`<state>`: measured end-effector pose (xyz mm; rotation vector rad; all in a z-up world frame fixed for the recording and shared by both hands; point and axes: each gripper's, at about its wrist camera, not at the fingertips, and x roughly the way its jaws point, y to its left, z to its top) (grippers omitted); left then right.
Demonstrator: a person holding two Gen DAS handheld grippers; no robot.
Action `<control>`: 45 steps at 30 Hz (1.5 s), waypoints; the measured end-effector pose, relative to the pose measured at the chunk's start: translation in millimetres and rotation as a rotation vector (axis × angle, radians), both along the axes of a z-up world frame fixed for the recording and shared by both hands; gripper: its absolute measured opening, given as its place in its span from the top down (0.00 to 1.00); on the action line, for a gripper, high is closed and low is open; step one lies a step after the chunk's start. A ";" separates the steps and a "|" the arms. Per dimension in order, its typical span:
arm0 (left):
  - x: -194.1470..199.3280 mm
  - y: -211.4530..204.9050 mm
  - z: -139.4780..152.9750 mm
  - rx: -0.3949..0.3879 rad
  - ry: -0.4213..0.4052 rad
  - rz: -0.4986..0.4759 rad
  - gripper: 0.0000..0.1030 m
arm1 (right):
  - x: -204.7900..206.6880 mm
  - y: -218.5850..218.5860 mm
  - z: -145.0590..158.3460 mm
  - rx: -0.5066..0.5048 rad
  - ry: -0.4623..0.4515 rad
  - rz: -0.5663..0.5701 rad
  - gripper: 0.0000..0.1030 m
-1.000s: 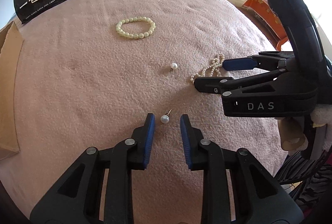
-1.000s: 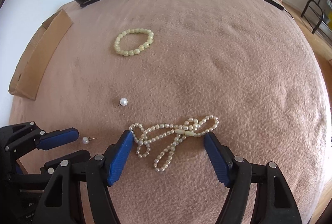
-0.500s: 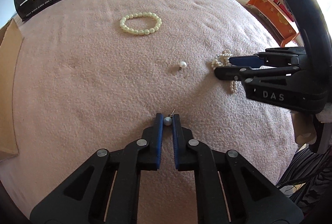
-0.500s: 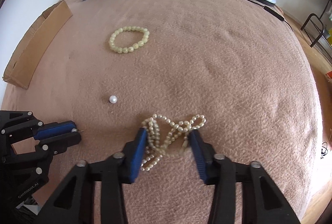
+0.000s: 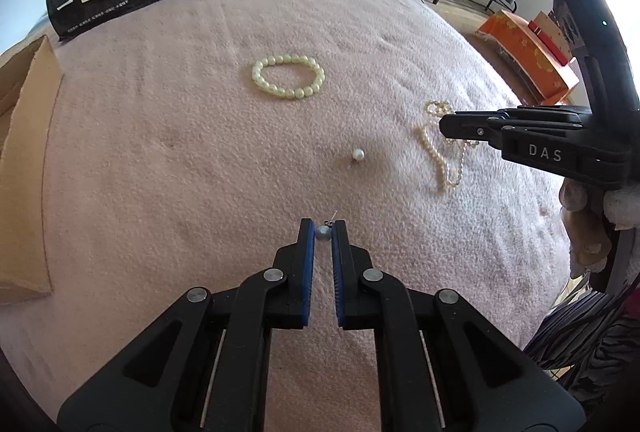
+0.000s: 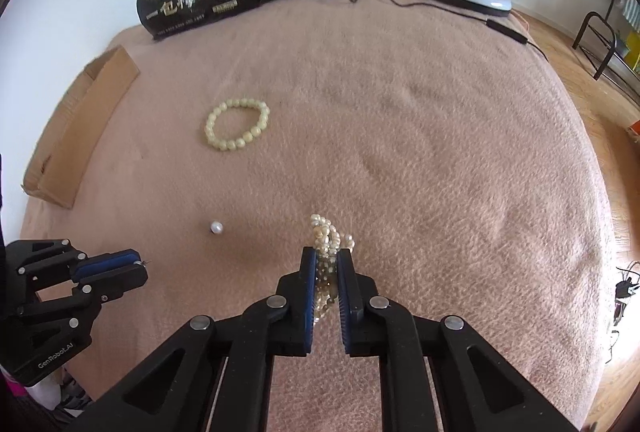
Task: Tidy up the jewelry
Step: 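Carry the earring and necklace over the cardboard box and open both tools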
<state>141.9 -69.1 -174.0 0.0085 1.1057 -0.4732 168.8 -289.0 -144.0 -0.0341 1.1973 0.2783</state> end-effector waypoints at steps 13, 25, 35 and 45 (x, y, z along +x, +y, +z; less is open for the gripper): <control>5.4 25.9 42.0 -0.071 -0.089 0.077 0.94 | -8.0 8.9 58.6 0.054 -0.149 0.003 0.93; 9.7 58.3 86.5 -0.130 -0.170 0.142 0.94 | -4.8 40.0 100.0 0.121 -0.231 0.041 0.93; 6.9 95.6 109.3 -0.089 -0.215 0.175 0.94 | -2.8 76.2 120.4 0.160 -0.264 0.101 0.93; 16.6 150.1 115.7 -0.074 -0.239 0.254 0.94 | 3.0 123.0 135.0 0.186 -0.277 0.174 0.93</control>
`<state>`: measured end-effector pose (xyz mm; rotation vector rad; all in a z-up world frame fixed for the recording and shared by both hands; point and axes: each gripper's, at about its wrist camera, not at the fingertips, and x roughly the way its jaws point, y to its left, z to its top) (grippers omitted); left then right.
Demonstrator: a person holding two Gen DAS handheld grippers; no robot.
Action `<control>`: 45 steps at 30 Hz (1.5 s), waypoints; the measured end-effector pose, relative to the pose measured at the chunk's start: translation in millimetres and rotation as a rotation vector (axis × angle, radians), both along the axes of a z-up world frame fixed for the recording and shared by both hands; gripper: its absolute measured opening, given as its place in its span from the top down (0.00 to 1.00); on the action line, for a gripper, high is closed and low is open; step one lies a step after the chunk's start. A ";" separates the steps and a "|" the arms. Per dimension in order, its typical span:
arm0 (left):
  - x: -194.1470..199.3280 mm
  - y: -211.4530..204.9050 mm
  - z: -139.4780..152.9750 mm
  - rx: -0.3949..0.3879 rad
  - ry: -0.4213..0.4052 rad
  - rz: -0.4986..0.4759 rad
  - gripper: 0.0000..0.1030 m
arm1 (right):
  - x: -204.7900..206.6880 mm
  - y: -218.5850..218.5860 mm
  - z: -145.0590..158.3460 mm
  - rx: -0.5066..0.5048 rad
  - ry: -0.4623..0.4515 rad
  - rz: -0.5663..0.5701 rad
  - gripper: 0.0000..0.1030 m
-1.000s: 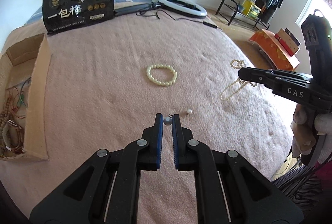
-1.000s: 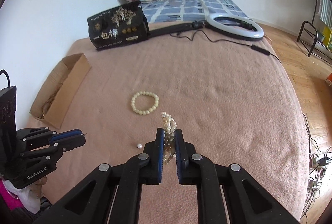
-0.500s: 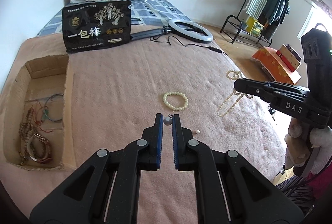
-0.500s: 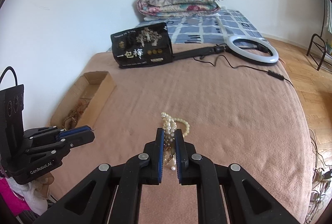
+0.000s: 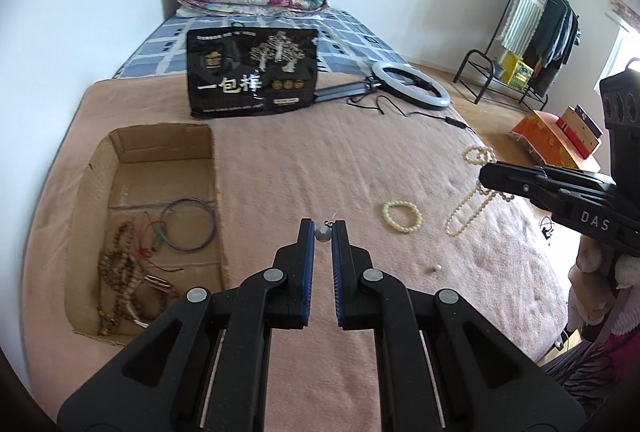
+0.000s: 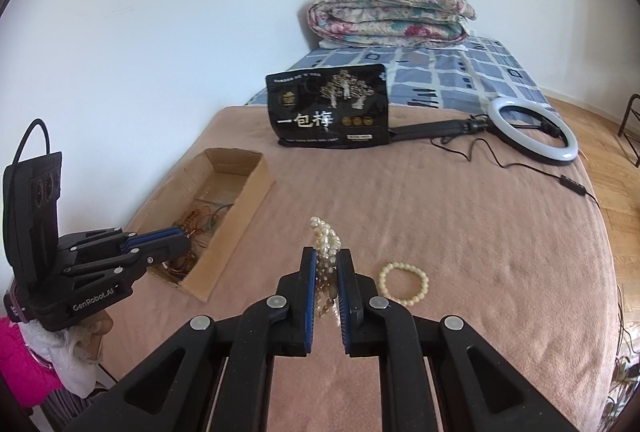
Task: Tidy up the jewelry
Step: 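Carry the earring and necklace over the cardboard box and open both tools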
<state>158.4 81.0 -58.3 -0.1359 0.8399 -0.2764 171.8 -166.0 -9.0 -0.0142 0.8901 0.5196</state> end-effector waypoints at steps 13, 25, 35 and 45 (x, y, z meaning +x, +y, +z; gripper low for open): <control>22.4 76.2 -5.2 0.007 0.000 0.115 0.94 | 6.1 70.9 3.0 0.021 0.000 0.105 0.93; 52.8 140.2 -26.9 0.004 0.034 0.204 0.94 | 12.8 138.9 -9.7 0.038 0.027 0.189 0.93; 78.0 155.0 -44.6 -0.014 0.062 0.216 0.94 | 20.1 181.5 -33.4 0.041 0.083 0.215 0.92; 98.9 160.4 -59.6 -0.002 0.089 0.230 0.94 | 26.3 204.8 -63.2 0.014 0.134 0.218 0.92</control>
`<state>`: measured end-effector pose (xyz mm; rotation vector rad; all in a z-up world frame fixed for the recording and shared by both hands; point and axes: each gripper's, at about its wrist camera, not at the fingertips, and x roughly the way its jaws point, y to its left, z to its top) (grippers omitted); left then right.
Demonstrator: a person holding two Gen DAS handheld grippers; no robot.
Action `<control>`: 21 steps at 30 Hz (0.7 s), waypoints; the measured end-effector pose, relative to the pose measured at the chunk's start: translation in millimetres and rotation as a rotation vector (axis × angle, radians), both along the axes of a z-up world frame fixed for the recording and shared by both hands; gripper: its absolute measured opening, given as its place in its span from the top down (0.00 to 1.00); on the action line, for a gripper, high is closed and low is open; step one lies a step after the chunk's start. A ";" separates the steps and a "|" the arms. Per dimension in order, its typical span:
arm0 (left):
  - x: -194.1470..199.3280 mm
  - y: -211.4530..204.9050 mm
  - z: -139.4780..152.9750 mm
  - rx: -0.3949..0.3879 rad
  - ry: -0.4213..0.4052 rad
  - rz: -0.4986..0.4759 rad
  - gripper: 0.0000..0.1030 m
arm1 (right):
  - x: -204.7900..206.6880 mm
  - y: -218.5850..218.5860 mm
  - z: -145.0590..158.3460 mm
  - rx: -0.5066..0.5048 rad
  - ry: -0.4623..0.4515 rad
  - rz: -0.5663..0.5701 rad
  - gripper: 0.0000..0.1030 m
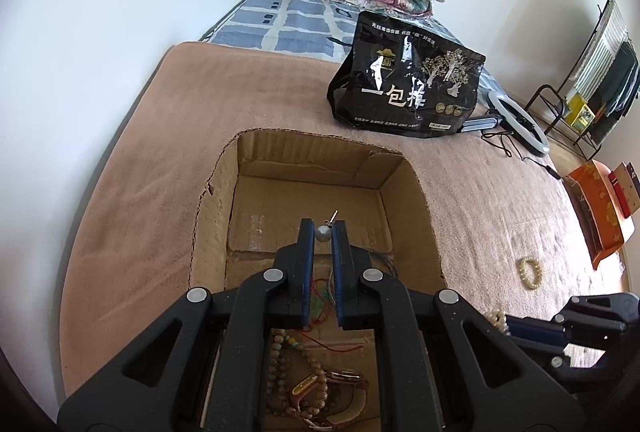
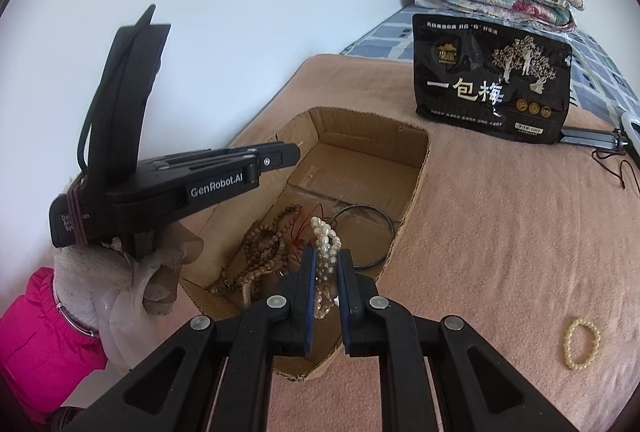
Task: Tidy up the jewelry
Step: 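Carry the earring and necklace over the cardboard box and open both tools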
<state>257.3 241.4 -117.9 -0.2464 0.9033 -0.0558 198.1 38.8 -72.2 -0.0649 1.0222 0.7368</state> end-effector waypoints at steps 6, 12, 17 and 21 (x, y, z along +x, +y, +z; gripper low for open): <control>5.4 3.5 -10.0 0.000 0.018 0.011 0.94 | 2.1 5.6 -16.1 -0.016 0.023 0.003 0.92; 7.5 3.8 -15.7 0.004 0.026 0.018 0.94 | 1.8 8.1 -26.7 -0.033 0.034 0.008 0.90; 8.4 0.8 -15.6 0.022 0.023 0.024 0.93 | 0.5 8.0 -28.1 -0.051 0.016 0.006 0.62; 8.1 -0.1 -14.6 0.026 0.019 0.034 0.48 | -4.2 7.6 -25.7 -0.076 -0.021 0.001 0.29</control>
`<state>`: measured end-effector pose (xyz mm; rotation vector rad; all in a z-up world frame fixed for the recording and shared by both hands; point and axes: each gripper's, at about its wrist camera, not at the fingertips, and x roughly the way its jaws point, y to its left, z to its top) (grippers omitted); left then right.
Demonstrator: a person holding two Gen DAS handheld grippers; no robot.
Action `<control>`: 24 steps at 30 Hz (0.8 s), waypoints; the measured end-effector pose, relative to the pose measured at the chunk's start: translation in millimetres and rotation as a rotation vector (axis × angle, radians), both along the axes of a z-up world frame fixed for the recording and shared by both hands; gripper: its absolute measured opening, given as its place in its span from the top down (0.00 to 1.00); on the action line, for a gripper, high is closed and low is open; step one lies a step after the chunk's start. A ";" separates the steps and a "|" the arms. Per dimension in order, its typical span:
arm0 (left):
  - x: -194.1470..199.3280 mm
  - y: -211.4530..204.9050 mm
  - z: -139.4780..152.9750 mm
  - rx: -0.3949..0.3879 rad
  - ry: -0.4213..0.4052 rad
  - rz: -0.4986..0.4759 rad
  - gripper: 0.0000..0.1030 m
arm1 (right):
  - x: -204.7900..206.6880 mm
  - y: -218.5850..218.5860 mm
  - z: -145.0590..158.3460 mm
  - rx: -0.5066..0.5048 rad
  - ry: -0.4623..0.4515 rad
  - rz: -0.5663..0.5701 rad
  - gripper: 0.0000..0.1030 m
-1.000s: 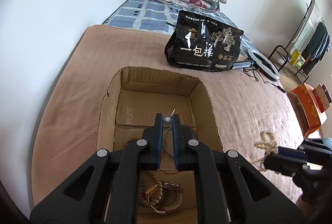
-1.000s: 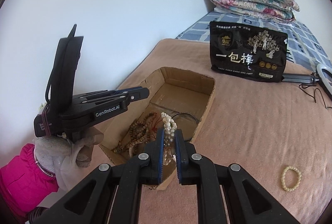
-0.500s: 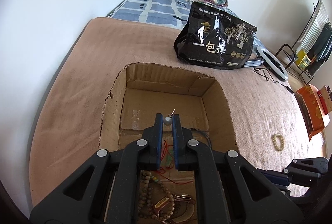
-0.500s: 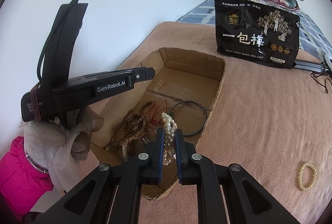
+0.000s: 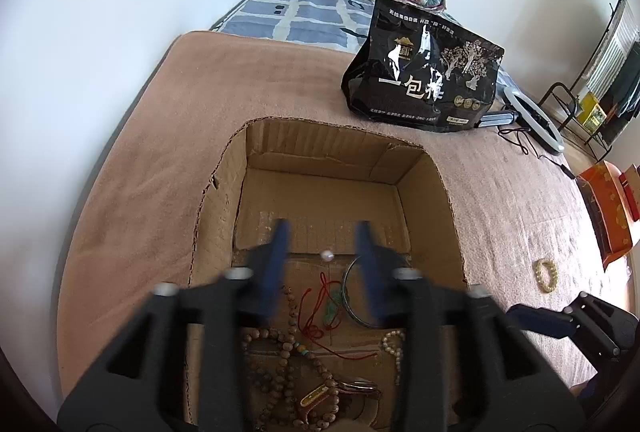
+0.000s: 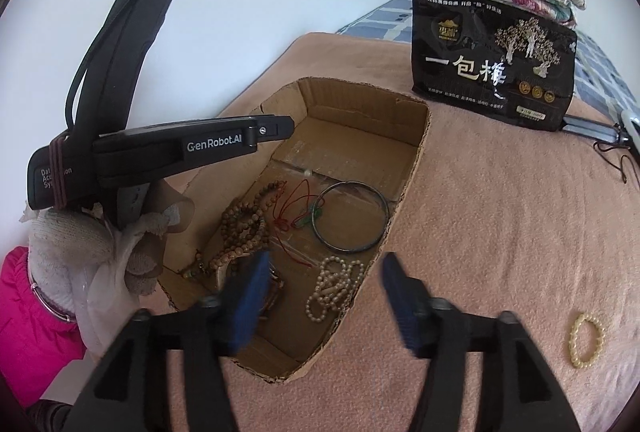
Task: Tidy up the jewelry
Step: 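Carry the earring and necklace over the cardboard box and open both tools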
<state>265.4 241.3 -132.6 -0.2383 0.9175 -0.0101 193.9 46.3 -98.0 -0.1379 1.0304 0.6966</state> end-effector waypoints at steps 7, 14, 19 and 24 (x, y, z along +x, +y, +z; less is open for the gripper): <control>-3.9 1.4 6.4 -0.003 -0.021 0.019 0.44 | -4.3 -3.7 4.8 -0.031 -0.053 -0.019 0.08; -10.0 -5.2 14.5 0.018 -0.031 0.007 0.44 | -6.1 -11.0 9.1 -0.049 -0.072 -0.047 0.06; -16.2 -13.2 23.5 0.016 -0.047 0.000 0.44 | -9.7 -21.7 14.7 -0.059 -0.091 -0.064 0.06; -21.4 -26.0 32.9 0.022 -0.064 -0.018 0.44 | -13.2 -35.8 21.7 -0.069 -0.104 -0.074 0.06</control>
